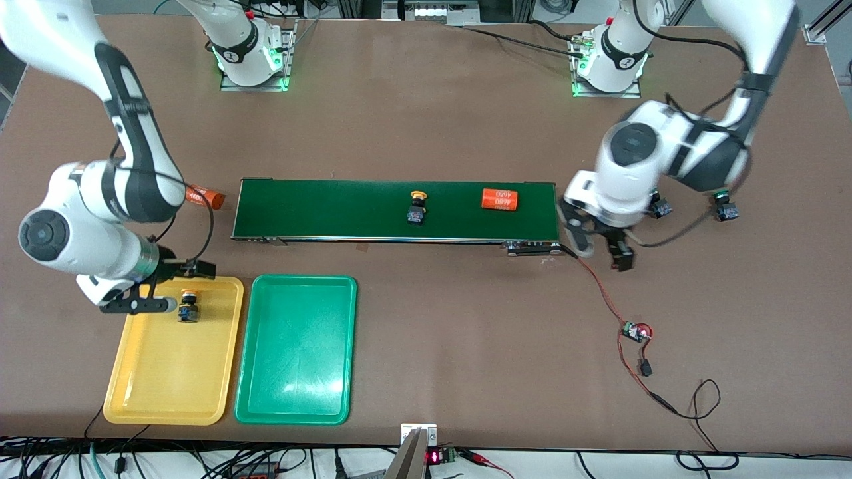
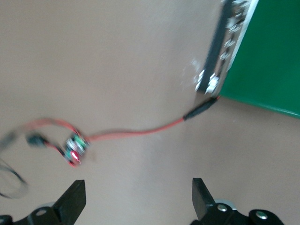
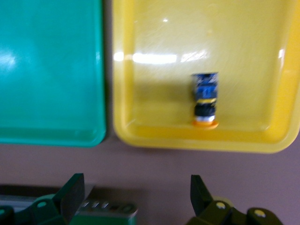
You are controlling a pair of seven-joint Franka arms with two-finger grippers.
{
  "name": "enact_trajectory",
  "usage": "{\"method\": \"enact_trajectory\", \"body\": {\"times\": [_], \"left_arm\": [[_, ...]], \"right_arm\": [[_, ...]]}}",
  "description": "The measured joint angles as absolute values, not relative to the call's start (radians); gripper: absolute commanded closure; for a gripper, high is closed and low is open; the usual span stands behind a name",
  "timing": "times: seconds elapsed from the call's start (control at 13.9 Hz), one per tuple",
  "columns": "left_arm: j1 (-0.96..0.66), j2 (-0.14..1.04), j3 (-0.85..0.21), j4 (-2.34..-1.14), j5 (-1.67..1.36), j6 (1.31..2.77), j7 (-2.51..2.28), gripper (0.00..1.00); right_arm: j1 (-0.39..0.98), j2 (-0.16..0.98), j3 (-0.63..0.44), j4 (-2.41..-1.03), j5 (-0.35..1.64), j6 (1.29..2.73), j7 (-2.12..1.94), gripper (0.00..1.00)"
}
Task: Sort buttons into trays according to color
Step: 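Grasp a yellow-cap button on the belt while the left gripper grasps a green-cap button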
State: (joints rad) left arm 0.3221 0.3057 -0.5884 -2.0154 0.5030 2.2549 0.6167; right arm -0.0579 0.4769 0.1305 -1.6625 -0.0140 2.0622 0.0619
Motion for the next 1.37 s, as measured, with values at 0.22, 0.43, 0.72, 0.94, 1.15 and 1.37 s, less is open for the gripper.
{"method": "enact_trajectory", "body": {"times": [0.22,0.43,0.72,0.94,1.15,1.37], "left_arm": [[0.443,0.307,-0.574,-2.016,0.413,2.242,0.549,0.00],[0.492,0.314,-0.573,-2.032,0.407,2.223,0.313,0.00],[0.594,0.354,-0.570,-2.087,0.380,2.222,-0.008,0.00],[0.675,0.381,-0.569,-2.108,0.347,2.223,-0.172,0.00],[0.714,0.384,-0.570,-2.151,0.343,2.229,-0.280,0.00],[0.746,0.384,-0.570,-2.226,0.343,2.278,-0.339,0.00]], "right_arm": [[-0.011,0.412,0.132,-1.776,0.008,2.075,0.160,0.00],[0.092,0.385,0.139,-1.889,0.008,2.165,0.304,0.00],[0.220,0.360,0.142,-1.924,0.004,2.193,0.422,0.00],[0.281,0.335,0.142,-1.926,-0.023,2.192,0.500,0.00],[0.336,0.323,0.159,-1.927,-0.083,2.192,0.606,0.00],[0.351,0.322,0.222,-1.928,-0.168,2.205,0.763,0.00]]}}
